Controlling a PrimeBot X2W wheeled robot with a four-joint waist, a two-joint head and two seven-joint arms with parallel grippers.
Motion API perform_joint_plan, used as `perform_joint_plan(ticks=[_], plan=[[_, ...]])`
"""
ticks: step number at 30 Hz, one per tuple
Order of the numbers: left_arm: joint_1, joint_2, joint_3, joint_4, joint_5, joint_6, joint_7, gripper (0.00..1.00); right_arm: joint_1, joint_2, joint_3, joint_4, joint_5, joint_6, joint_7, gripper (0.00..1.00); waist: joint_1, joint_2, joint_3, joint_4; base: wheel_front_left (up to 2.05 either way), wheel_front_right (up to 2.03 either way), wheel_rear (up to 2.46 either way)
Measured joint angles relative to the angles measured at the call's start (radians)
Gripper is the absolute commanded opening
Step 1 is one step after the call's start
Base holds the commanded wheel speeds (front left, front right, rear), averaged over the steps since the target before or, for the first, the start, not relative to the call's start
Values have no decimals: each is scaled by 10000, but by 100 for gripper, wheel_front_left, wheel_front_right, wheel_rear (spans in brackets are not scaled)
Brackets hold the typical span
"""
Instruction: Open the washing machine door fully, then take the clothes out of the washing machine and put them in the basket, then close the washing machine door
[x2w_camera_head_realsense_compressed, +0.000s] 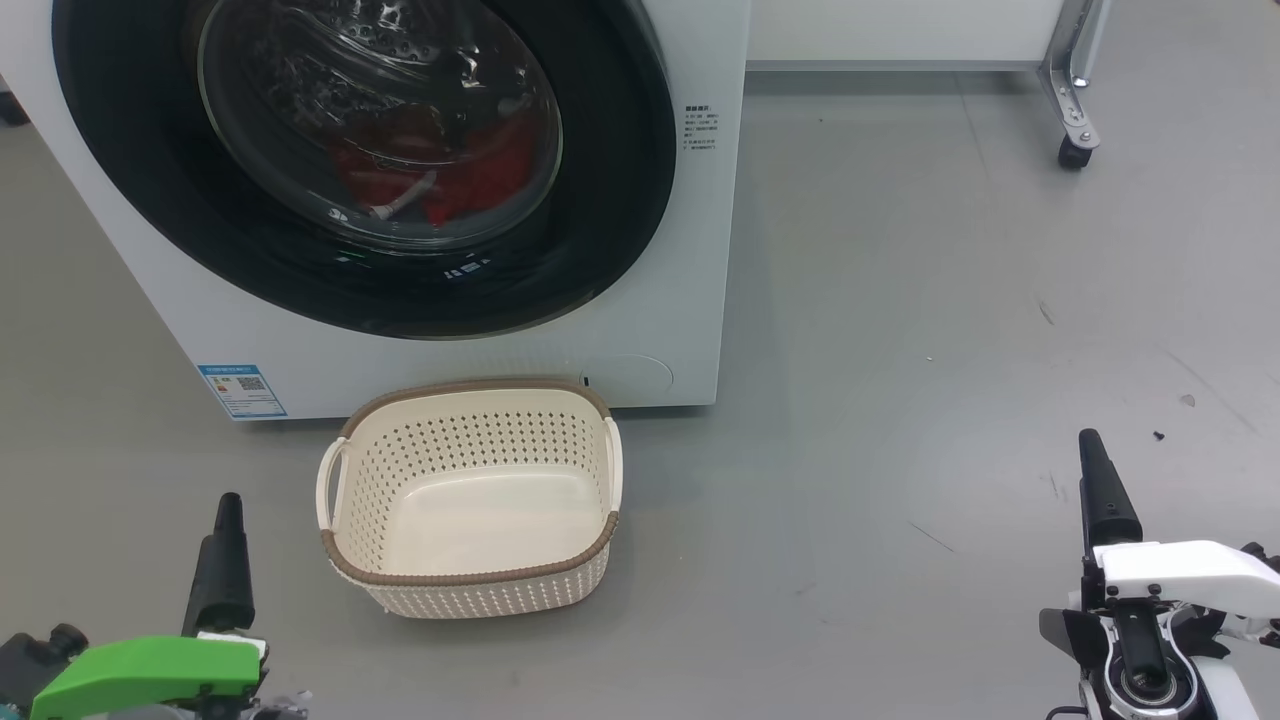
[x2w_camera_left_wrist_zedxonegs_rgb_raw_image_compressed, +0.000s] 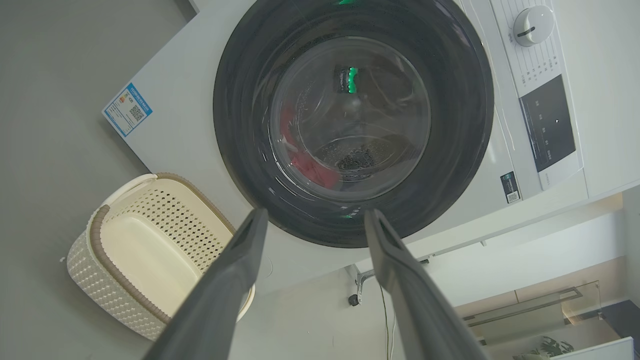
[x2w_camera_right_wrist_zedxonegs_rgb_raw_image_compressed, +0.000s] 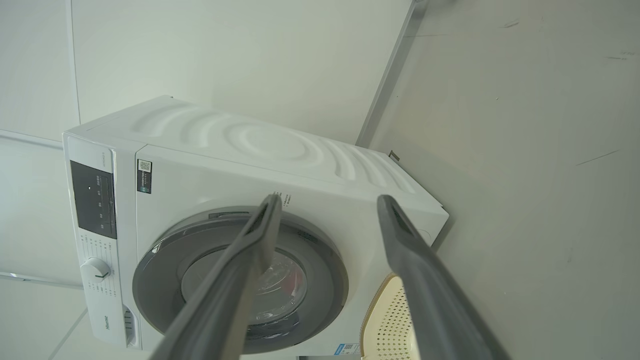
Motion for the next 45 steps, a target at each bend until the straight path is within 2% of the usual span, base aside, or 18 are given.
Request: perform_joint_plan(ticks=[10,20,28,45], plan=[[-6,2,-84,-435,1392,146,-249,100,-45,-13,171,-226,-675,-48,-278,100,0,0,-18,30,0,0,0],[-7,10,-301,-989,3411,286,-566,100,-182,-35,382,-453,-1801,-117,-533,100,0,0,-14,50,0,0,0],[-1,13,-639,-1177,4928,466,-750,100,-192,-38,537,-594,-2554,-359,-731,100,0,0,1,60,0,0,0],[46,192,-1423,-1446,8080,719,-1262,100,-379,-119,1459,-556,-5659,-548,-1227,100,0,0,-2,114,0,0,0]])
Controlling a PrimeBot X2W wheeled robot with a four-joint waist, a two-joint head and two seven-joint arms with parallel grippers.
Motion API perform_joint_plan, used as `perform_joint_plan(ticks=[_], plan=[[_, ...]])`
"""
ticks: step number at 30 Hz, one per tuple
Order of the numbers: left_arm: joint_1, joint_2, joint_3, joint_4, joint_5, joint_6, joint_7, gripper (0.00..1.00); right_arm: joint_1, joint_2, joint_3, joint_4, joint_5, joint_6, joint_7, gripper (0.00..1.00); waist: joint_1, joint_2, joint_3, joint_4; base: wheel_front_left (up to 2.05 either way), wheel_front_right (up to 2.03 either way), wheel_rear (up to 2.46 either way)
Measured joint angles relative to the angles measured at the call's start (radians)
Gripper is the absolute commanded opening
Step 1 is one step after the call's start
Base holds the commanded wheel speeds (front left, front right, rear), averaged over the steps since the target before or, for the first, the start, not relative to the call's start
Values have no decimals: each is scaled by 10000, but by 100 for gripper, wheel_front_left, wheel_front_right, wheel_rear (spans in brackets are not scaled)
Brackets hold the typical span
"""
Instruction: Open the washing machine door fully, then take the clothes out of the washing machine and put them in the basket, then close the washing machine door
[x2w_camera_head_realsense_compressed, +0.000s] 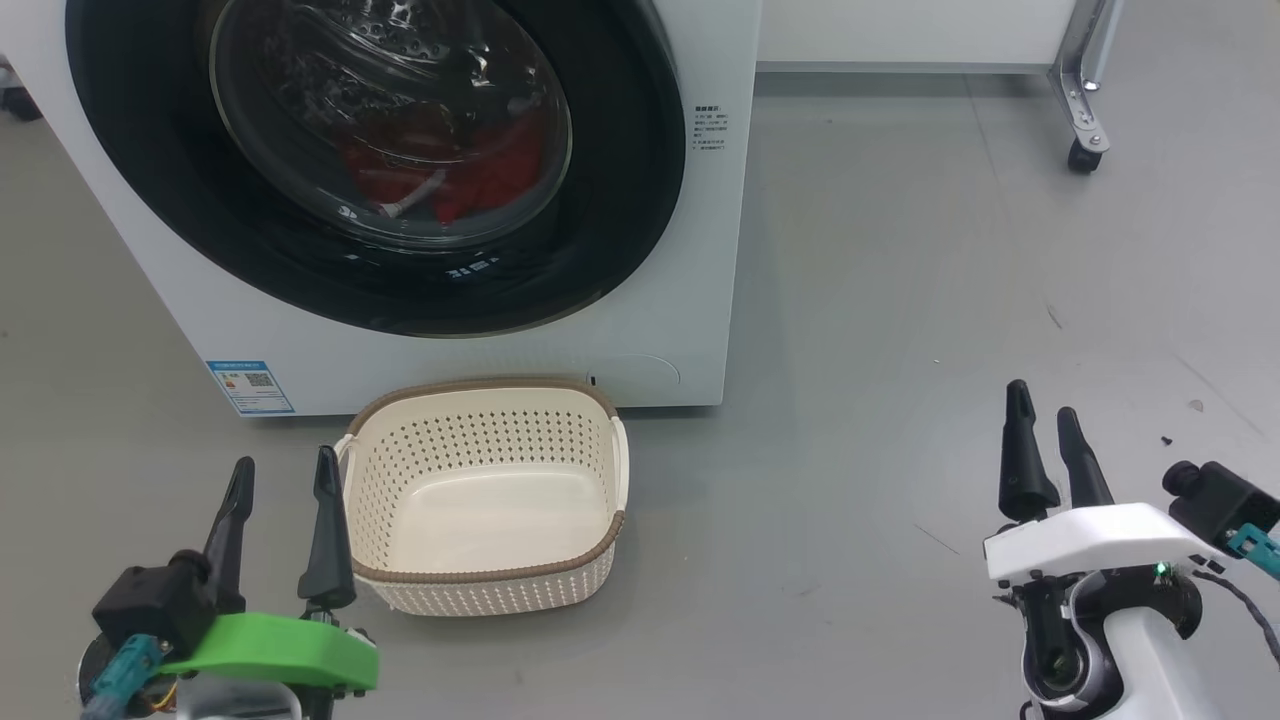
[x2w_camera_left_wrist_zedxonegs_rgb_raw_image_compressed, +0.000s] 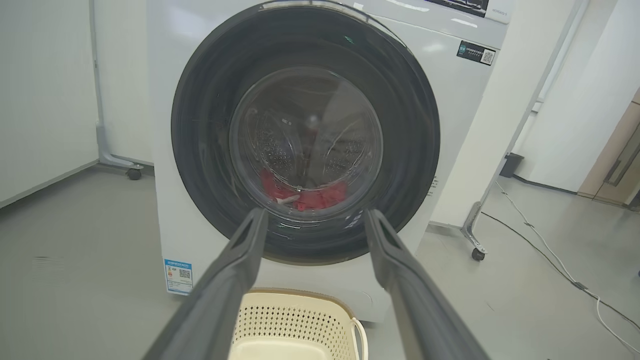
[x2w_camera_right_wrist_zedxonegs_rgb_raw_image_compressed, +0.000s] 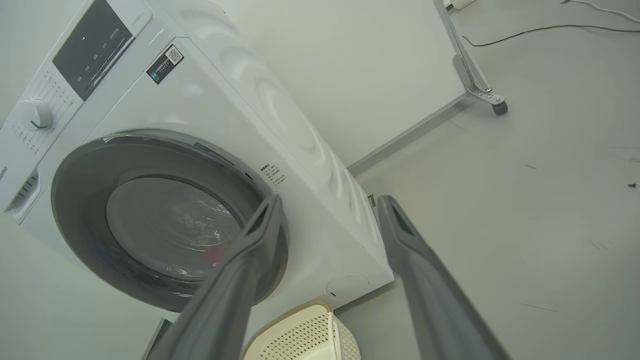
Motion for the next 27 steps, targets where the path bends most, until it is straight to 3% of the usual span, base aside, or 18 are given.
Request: perform_joint_plan(ticks=[8,27], plan=[[175,44,-263,153,1287,257,-186,100,-12,-222,500,284,-1578,-351,-192,100,0,0,9,12,0,0,0],[324,104,-761,777,4111,865,-715,100,-304,-228,1365,1099,-3983,-978,-715,100,0,0,150,-57,0,0,0]])
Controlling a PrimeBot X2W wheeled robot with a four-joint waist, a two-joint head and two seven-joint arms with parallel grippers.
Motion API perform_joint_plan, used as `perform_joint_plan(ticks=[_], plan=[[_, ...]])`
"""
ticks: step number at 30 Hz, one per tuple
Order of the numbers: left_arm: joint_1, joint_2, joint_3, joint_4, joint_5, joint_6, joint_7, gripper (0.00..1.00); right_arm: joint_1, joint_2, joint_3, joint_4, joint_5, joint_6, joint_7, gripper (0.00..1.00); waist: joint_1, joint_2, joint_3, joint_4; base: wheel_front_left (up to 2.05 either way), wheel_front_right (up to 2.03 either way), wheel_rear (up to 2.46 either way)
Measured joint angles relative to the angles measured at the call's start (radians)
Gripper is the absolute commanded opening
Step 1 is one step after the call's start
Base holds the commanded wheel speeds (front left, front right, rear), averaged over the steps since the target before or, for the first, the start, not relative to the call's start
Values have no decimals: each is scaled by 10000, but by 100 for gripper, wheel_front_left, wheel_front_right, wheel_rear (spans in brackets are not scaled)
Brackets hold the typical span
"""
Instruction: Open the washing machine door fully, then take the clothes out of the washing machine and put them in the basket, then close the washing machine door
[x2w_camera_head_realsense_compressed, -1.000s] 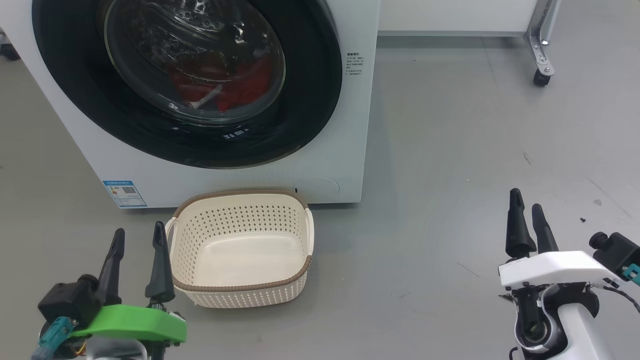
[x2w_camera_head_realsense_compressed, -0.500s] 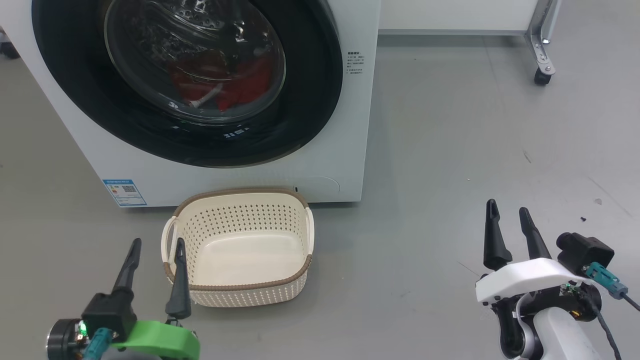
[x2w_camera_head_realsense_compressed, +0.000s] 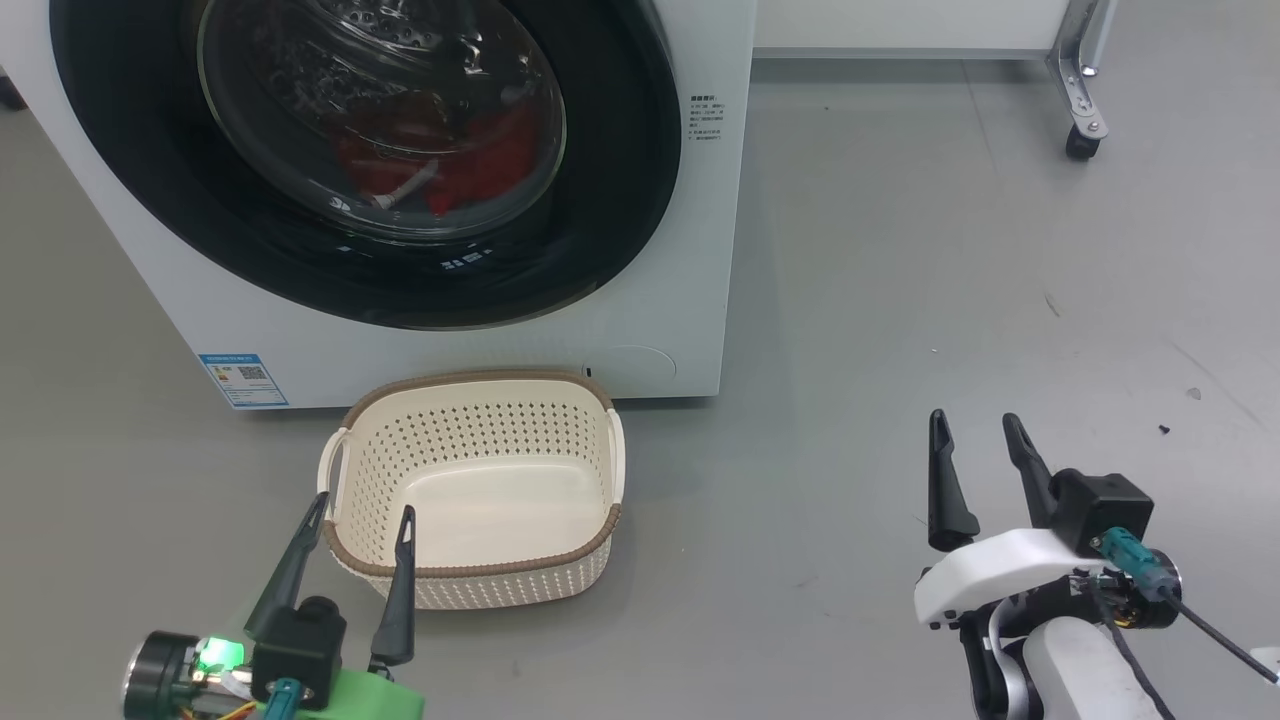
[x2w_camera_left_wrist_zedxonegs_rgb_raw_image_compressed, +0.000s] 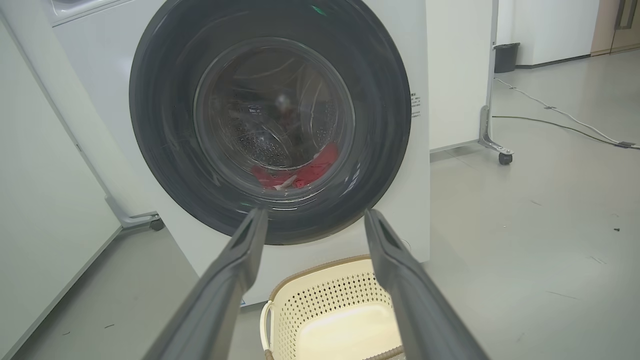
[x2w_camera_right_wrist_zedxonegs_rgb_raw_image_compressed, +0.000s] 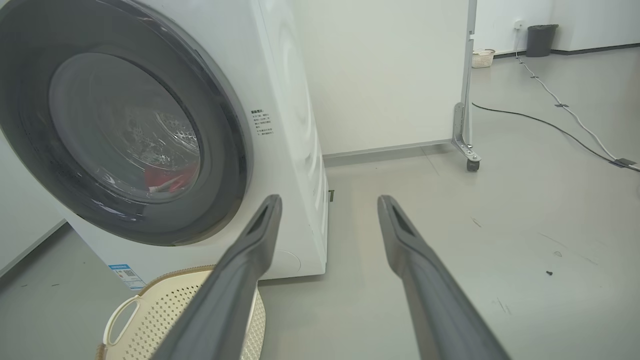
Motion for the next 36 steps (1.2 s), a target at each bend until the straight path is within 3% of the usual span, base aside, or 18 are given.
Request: perform_joint_plan(ticks=[7,18,36], plan=[[0,2,-134,180,617,102,-199,100,-61,-29,280,364,-669,-148,-127,100,0,0,11,14,0,0,0],[0,-13,-2,466,-374,174,-199,100,-161,-4,259,681,-522,-146,-138,100,0,0,5,76,0,0,0],[-29,-19,-40,663,-663,176,-199,100,-350,15,299,991,-366,-107,-138,100,0,0,99,25,0,0,0]])
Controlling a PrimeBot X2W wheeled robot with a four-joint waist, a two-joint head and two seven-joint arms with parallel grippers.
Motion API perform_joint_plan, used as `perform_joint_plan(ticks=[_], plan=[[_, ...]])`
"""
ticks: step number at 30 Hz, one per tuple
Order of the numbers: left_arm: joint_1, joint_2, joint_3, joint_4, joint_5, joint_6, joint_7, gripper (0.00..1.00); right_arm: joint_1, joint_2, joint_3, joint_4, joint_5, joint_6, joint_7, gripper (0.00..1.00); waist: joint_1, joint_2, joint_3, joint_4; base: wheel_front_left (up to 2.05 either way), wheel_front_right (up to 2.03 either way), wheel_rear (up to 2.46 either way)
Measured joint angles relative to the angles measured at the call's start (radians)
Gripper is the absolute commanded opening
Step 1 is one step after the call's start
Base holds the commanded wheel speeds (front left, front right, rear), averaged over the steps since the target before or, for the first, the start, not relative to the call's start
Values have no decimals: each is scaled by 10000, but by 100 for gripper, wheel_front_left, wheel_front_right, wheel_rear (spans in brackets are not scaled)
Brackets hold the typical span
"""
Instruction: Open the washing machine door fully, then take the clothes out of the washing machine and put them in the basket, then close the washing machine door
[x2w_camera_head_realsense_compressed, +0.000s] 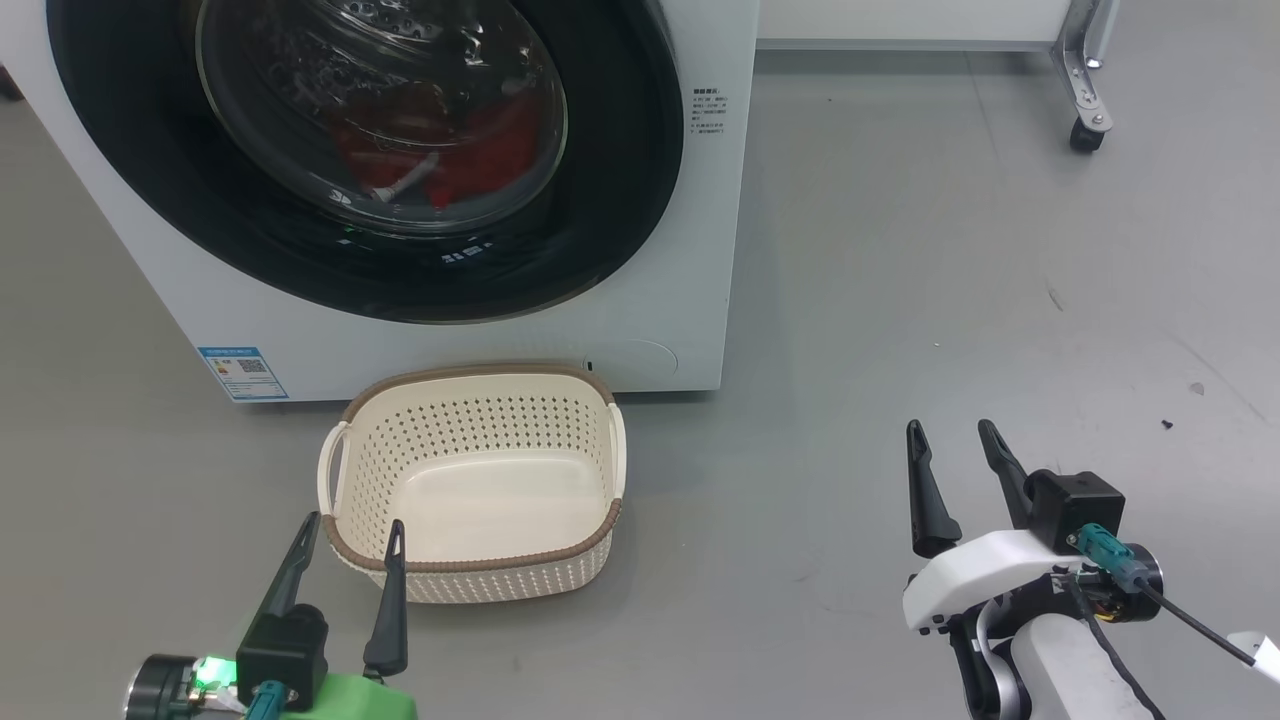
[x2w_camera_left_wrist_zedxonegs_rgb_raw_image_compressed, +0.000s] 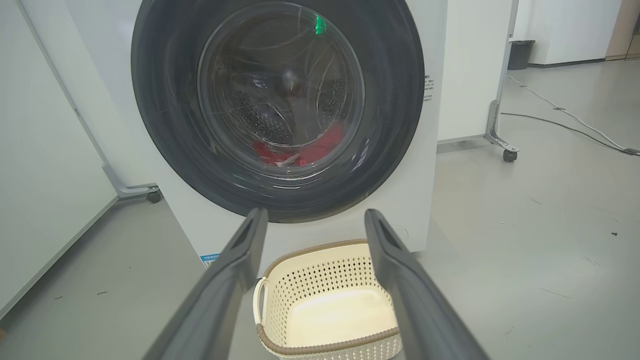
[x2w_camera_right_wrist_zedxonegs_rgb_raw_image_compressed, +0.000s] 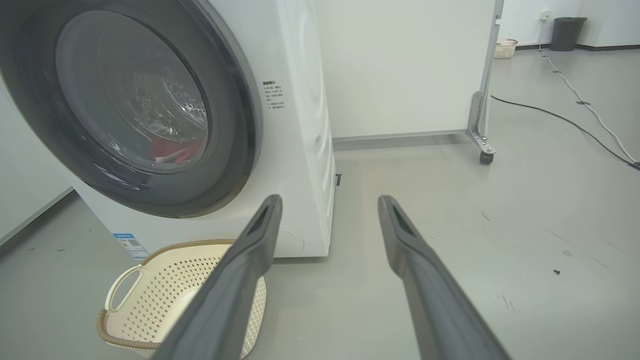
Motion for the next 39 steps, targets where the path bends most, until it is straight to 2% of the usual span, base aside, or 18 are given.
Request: perform_joint_plan(ticks=[37,39], plan=[[-98,-2,-92,109,-36,12,0,100,-287,13,-17,128,-2,63,0,100,0,0,39,38,0,0,0],[-99,-2,-96,109,-38,12,0,100,-333,15,-19,104,2,153,0,35,0,0,52,40,0,0,0]])
